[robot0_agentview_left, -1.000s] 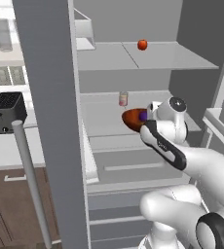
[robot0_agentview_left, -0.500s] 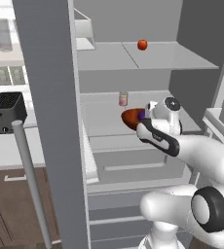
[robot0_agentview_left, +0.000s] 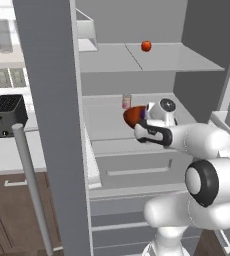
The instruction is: Pick the chicken drumstick and eggplant from their plates and place them in the bowl. Then put the bowl in the fridge.
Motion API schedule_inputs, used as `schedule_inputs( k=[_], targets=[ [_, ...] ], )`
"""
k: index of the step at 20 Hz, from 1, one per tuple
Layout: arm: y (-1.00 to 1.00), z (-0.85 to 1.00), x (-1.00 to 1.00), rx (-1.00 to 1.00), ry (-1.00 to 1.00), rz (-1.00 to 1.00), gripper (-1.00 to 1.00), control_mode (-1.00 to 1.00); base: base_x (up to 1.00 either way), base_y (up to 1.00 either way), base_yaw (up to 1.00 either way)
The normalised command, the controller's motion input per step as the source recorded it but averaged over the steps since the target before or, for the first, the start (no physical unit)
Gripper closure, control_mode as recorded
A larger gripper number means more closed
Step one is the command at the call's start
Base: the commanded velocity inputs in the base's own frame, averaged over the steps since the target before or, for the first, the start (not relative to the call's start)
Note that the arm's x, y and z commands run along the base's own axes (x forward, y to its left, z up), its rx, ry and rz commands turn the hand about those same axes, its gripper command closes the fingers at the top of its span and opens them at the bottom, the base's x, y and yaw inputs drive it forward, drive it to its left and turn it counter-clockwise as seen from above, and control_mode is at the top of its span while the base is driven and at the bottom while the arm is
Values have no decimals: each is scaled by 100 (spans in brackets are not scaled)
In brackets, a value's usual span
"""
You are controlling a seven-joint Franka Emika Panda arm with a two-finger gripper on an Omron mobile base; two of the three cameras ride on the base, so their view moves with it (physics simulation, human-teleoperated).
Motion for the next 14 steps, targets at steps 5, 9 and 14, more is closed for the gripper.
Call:
schedule_inputs(
  k=[5,9,14],
  targets=[
    [-8,3,37,0,3,0,100,-100,0,0,0],
    [-14,1,21,0,1,0,100,-100,0,0,0],
    [-5,0,42,0,0,0,100,-100,0,0,0]
  ],
)
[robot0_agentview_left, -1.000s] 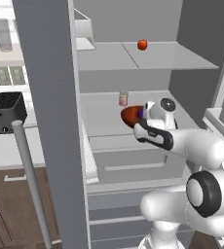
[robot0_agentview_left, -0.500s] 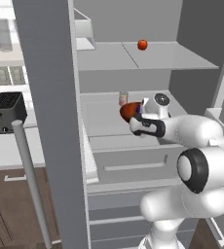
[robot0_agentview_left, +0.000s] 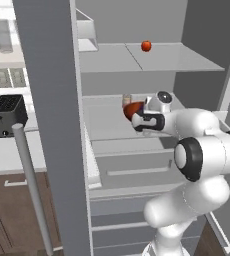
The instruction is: Pick the chicken drumstick and eggplant from their plates and place them in the bowl. Then put the bowl in the fridge.
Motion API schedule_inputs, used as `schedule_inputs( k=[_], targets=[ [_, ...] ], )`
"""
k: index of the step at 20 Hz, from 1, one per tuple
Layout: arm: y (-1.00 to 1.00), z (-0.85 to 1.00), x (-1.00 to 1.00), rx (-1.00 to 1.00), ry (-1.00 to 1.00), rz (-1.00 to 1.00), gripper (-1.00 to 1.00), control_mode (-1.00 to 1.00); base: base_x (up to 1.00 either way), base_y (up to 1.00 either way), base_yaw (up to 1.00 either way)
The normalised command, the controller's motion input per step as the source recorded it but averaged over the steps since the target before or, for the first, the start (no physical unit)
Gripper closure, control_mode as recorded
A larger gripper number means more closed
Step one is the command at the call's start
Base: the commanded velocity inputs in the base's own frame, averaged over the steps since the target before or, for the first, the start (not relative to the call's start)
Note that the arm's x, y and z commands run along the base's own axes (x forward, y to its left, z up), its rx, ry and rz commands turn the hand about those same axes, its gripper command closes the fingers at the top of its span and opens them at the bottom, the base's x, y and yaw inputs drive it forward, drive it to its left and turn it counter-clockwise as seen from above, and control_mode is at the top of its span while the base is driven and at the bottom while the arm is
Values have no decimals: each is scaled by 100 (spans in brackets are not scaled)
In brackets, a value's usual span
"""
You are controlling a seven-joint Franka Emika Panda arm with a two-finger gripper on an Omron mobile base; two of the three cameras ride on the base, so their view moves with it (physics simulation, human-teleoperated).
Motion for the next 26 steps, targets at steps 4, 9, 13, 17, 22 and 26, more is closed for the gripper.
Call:
schedule_inputs(
  k=[4,9,13,17,22,26],
  targets=[
    [0,-1,43,0,0,0,100,-100,0,0,0],
    [0,0,18,0,0,0,100,-100,0,0,0],
    [-1,5,-9,0,-2,0,-100,-100,0,0,0],
    [1,47,-26,0,-17,0,-100,-100,0,0,0],
    [0,39,-78,0,-5,0,-100,-100,0,0,0],
    [0,45,-82,0,0,-1,-100,-100,0,0,0]
  ],
)
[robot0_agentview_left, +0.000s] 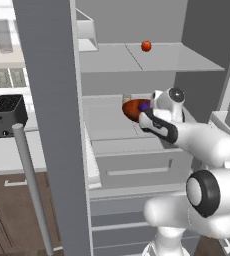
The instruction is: Pick the chicken drumstick and eggplant from their plates and place them in the bowl. Then put the bowl in the fridge.
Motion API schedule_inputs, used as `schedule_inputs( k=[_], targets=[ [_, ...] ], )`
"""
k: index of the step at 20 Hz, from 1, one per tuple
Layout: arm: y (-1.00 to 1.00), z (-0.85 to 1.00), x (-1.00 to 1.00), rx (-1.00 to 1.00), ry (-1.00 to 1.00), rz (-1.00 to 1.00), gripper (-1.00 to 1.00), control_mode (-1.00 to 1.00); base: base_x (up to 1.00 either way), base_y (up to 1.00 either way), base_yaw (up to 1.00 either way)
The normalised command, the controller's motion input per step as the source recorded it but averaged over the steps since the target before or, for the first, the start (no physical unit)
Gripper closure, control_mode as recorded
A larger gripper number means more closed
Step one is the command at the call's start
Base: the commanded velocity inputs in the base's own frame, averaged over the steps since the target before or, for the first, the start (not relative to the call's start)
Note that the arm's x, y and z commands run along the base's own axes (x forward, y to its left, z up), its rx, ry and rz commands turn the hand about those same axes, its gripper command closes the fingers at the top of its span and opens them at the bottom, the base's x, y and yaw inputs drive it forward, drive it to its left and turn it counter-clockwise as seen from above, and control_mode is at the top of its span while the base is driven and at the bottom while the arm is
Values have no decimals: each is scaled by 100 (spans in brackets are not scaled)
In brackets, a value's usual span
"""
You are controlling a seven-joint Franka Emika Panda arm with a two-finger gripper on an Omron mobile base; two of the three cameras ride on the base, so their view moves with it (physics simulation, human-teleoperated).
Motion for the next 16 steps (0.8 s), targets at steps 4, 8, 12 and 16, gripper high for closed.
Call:
schedule_inputs(
  k=[4,8,12,16],
  targets=[
    [1,70,-100,1,0,-4,-100,-100,0,0,0],
    [0,67,-100,4,0,-11,-100,-100,0,0,0],
    [1,33,-100,4,0,-25,-100,-100,0,0,0],
    [4,32,-100,8,0,-29,-100,-100,0,0,0]
  ],
)
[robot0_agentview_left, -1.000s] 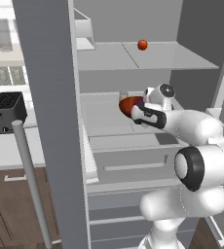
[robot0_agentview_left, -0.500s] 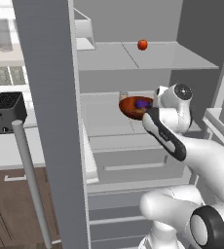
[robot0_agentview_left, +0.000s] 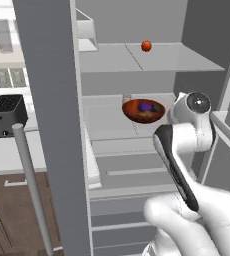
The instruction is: Pick the chicken drumstick and eggplant from their plates and place them in the bowl. Then put the bowl in the fridge.
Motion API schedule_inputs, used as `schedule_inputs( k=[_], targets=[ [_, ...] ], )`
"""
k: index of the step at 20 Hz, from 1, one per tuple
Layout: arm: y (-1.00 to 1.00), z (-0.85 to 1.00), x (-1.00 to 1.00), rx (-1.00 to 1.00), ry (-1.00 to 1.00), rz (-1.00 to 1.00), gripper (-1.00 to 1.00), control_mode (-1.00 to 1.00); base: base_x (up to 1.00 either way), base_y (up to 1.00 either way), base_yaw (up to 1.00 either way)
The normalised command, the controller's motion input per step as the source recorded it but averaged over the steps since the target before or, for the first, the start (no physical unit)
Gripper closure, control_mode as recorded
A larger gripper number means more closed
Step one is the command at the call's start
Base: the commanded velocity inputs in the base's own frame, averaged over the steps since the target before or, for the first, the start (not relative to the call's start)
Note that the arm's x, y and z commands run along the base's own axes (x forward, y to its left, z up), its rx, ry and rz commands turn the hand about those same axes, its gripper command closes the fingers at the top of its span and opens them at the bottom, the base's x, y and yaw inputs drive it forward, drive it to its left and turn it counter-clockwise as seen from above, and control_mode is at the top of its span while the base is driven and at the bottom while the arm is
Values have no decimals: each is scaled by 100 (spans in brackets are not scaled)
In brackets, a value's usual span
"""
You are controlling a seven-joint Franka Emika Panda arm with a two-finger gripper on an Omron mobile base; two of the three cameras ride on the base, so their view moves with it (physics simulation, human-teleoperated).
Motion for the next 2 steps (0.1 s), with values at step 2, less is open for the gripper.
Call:
schedule_inputs(
  k=[2],
  targets=[
    [0,31,-100,13,0,-39,-100,-100,0,0,0]
  ],
)
